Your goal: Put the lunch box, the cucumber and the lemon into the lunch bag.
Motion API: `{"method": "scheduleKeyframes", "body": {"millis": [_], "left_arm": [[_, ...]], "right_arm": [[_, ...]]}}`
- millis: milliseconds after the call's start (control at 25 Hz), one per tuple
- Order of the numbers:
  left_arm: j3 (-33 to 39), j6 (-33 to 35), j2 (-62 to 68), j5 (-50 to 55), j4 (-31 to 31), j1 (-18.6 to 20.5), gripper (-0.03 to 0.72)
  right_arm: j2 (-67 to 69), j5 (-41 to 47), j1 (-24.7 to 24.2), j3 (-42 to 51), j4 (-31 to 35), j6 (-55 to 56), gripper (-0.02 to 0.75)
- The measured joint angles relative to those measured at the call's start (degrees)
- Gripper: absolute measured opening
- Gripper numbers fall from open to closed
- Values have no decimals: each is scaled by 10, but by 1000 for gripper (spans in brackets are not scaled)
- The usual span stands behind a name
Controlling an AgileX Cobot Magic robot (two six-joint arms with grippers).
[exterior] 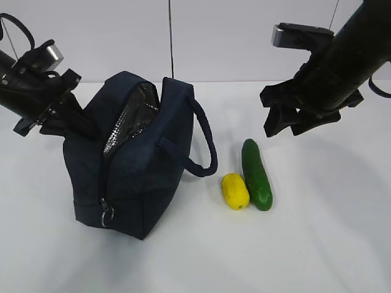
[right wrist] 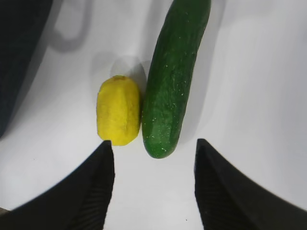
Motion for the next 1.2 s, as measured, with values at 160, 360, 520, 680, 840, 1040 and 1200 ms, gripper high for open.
{"method": "scheduleKeyframes", "body": {"millis": [160, 360, 520, 680, 840, 1040, 1200], "left_arm": [[-4, -9, 0, 8, 30, 0, 1], [-4, -10, 0, 17, 44, 0, 1], [-4, -11, 0, 19, 48, 0, 1], [-4, -11, 0, 20, 52, 0, 2], [-4, -11, 0, 23, 59, 0, 1], [-4, -11, 0, 24, 62, 0, 1], [-4, -11, 0, 24, 63, 0, 1]], "right_arm": [[29, 0, 0, 0, -2, 23, 410], [68, -11, 0, 0, -2, 53, 445], [100, -38, 0, -15, -2, 64, 524], [138, -47, 0, -57, 0, 66, 543], [172, -47, 0, -100, 1, 66, 545], [215, -43, 0, -130, 1, 66, 546], [241, -36, 0, -139, 1, 67, 546]]}}
